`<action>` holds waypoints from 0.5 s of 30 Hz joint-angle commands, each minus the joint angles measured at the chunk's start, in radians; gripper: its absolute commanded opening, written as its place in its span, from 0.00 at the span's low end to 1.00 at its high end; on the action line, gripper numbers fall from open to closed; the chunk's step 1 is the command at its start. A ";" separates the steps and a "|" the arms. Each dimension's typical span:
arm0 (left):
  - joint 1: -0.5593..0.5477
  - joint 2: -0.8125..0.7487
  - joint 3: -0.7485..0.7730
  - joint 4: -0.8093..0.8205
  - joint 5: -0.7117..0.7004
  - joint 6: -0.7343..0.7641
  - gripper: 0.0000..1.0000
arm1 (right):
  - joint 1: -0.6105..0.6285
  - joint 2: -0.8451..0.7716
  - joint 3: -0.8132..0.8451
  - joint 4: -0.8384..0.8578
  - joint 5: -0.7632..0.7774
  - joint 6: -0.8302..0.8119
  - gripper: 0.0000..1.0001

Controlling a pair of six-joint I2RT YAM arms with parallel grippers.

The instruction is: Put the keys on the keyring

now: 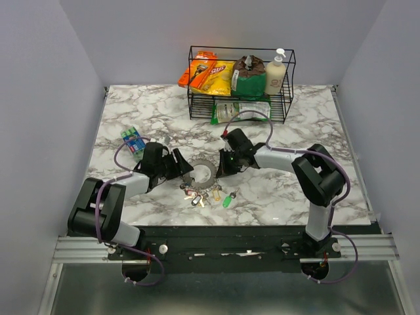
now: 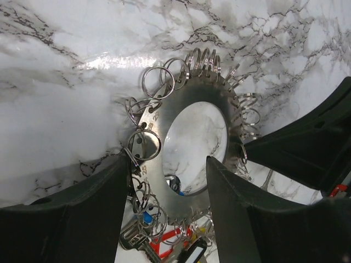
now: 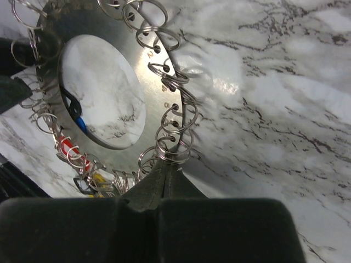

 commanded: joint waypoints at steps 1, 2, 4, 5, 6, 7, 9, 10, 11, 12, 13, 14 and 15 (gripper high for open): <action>-0.015 -0.053 -0.037 -0.023 0.018 -0.024 0.66 | 0.004 0.050 0.065 0.003 0.034 -0.019 0.01; -0.017 -0.069 -0.040 -0.028 0.017 -0.026 0.66 | 0.004 0.058 0.078 0.001 0.037 -0.023 0.01; -0.017 -0.085 -0.048 -0.048 0.014 -0.027 0.66 | 0.004 0.076 0.107 0.003 0.046 -0.026 0.01; -0.018 -0.100 -0.050 -0.054 0.011 -0.027 0.66 | 0.005 0.083 0.118 0.003 0.049 -0.027 0.01; -0.018 -0.106 -0.057 -0.057 0.011 -0.033 0.66 | 0.004 0.090 0.128 0.003 0.049 -0.030 0.01; -0.020 -0.114 -0.063 -0.057 0.006 -0.038 0.66 | 0.005 0.099 0.151 0.001 0.049 -0.036 0.01; -0.023 -0.134 -0.076 -0.057 0.004 -0.044 0.66 | 0.004 0.113 0.176 0.003 0.038 -0.043 0.01; -0.024 -0.140 -0.079 -0.059 0.001 -0.050 0.66 | 0.005 0.130 0.203 0.003 0.031 -0.047 0.01; -0.024 -0.151 -0.080 -0.060 -0.003 -0.053 0.66 | 0.007 0.139 0.219 0.001 0.024 -0.052 0.01; -0.026 -0.157 -0.086 -0.060 -0.003 -0.055 0.66 | 0.005 0.149 0.233 0.001 0.014 -0.055 0.01; -0.026 -0.163 -0.090 -0.060 -0.003 -0.058 0.66 | 0.005 0.159 0.245 0.000 0.003 -0.058 0.01; -0.027 -0.171 -0.091 -0.060 -0.003 -0.064 0.66 | 0.005 0.179 0.275 0.001 -0.008 -0.059 0.01; -0.029 -0.174 -0.096 -0.060 -0.005 -0.066 0.66 | 0.005 0.188 0.288 -0.002 -0.026 -0.064 0.01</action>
